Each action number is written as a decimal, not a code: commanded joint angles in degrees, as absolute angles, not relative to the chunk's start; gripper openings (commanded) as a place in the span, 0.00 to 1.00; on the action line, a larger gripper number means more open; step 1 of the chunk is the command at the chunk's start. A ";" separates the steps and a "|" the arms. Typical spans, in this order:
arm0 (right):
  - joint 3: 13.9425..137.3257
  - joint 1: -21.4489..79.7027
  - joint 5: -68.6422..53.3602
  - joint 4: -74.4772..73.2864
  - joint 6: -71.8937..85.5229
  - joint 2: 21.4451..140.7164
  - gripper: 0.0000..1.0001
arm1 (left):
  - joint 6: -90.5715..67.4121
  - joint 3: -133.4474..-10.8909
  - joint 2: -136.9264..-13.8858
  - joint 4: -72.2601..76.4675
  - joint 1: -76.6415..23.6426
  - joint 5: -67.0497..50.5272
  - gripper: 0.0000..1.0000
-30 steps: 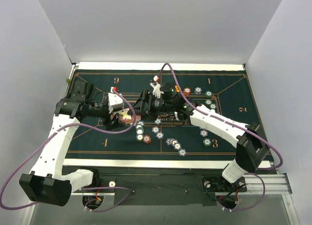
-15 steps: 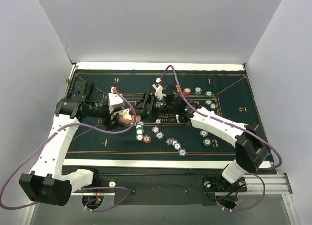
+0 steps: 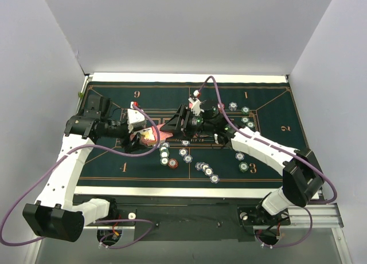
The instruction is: Distribute texas hold em gaming equipment
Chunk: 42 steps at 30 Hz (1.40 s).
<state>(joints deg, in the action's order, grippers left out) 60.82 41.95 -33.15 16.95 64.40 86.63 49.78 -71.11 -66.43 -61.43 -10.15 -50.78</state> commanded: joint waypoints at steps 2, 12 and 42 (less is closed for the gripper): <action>60.21 40.96 -34.10 19.25 65.74 83.76 0.51 | 49.48 -73.21 -65.04 -58.98 -10.37 -54.58 0.40; 58.80 38.15 -35.42 21.09 69.43 80.42 0.25 | 49.39 -73.21 -65.04 -58.80 -10.28 -54.32 0.40; 58.63 38.94 -38.23 22.24 70.93 80.25 0.21 | 50.10 -73.92 -65.39 -59.41 -10.28 -53.96 0.39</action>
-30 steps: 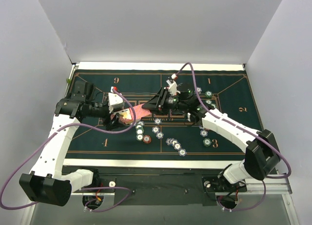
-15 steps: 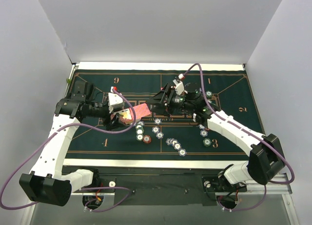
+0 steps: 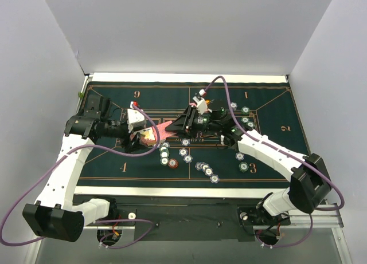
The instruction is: Distribute texas hold em gaming equipment
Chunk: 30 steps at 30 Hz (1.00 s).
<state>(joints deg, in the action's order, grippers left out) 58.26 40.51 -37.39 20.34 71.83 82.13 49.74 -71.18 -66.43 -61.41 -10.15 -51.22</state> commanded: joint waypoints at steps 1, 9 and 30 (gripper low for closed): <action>58.19 38.50 -38.06 22.06 70.93 79.55 0.14 | 50.10 -73.92 -65.39 -59.41 -10.28 -53.96 0.40; 53.88 32.96 -37.97 21.62 71.81 74.63 0.00 | 50.10 -73.92 -65.30 -59.33 -10.28 -53.88 0.39; 31.29 8.79 -28.85 0.36 52.13 65.47 0.00 | 49.75 -74.62 -65.30 -59.33 -10.28 -54.32 0.39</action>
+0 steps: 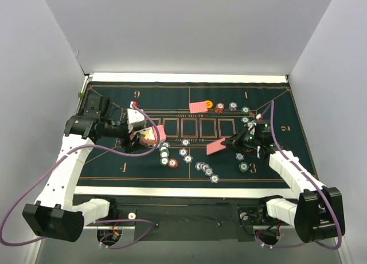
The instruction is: Distribute texas hold em gaming equipment
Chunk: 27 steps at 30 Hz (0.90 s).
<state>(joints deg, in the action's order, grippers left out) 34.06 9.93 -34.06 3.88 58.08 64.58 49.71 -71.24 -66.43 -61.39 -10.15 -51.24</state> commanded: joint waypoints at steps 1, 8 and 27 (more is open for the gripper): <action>30.16 8.44 -28.05 0.26 51.77 65.48 0.00 | 49.66 -74.62 -65.22 -59.33 -10.37 -54.32 0.39; 27.51 7.38 -19.17 0.18 47.38 65.56 0.00 | 49.75 -74.44 -64.95 -59.59 -10.28 -54.32 0.39; 32.87 6.77 -17.84 -0.53 42.89 75.32 0.00 | 49.75 -74.53 -65.04 -59.59 -10.28 -54.14 0.39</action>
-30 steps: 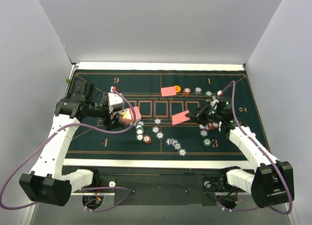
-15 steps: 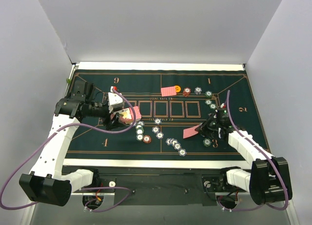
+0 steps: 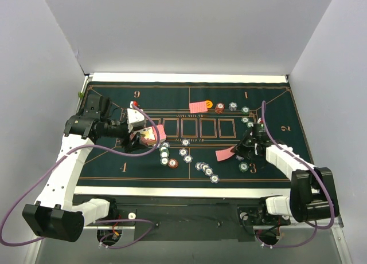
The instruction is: Distribute texas hold em gaming equipment
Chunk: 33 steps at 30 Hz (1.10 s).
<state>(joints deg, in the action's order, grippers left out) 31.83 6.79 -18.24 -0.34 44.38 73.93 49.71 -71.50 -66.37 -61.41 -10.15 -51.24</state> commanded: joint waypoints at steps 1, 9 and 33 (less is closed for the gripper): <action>32.87 6.85 -18.19 -0.53 43.06 75.76 0.00 | 49.75 -74.53 -65.04 -59.59 -10.28 -54.14 0.39; 35.33 8.61 -17.94 1.24 43.25 78.13 0.00 | 49.75 -74.53 -65.13 -59.50 -10.28 -54.14 0.39; 48.58 12.82 -15.11 -16.44 43.50 61.26 0.60 | 50.10 -74.09 -64.95 -60.03 -10.37 -54.49 0.39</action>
<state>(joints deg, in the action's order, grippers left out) 41.12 10.31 -12.97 -14.00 42.06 64.14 49.74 -71.50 -66.28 -61.43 -10.15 -51.27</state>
